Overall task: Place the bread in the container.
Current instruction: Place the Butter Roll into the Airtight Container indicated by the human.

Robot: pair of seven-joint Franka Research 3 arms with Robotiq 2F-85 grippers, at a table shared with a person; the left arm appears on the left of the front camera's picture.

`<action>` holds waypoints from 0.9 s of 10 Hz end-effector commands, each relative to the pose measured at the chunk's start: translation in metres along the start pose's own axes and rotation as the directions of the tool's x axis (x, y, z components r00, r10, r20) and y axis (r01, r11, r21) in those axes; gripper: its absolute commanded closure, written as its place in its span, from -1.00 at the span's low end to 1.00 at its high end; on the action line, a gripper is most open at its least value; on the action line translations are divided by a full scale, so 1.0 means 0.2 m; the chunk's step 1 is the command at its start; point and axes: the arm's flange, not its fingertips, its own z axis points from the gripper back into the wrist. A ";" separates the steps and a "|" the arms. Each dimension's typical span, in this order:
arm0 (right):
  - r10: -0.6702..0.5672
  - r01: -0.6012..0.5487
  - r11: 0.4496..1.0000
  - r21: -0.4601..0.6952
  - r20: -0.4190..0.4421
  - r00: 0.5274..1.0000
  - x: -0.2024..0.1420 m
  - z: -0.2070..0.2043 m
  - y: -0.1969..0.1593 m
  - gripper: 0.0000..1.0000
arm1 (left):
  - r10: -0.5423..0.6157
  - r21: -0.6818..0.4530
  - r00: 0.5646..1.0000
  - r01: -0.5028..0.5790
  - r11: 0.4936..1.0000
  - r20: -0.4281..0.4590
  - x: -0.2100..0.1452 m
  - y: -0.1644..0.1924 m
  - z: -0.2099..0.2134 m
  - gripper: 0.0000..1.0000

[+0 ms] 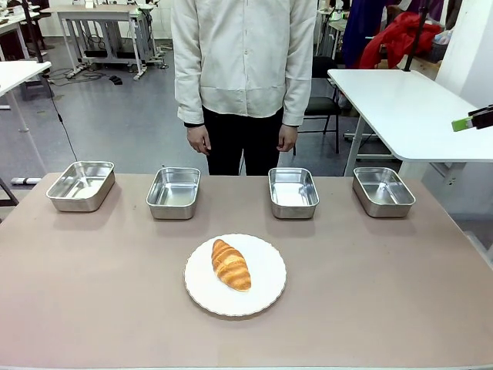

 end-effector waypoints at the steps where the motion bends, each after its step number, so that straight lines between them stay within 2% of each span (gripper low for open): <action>1: 0.001 -0.001 1.000 0.004 0.012 1.000 0.00 0.00 0.00 -1.00 | -0.007 -0.007 1.000 0.007 1.000 0.004 0.01 -0.01 0.01 -1.00; 9: 0.001 -0.001 1.000 0.004 0.012 1.000 0.00 0.00 0.00 -1.00 | -0.007 -0.007 1.000 0.007 1.000 0.004 0.01 -0.01 0.01 -1.00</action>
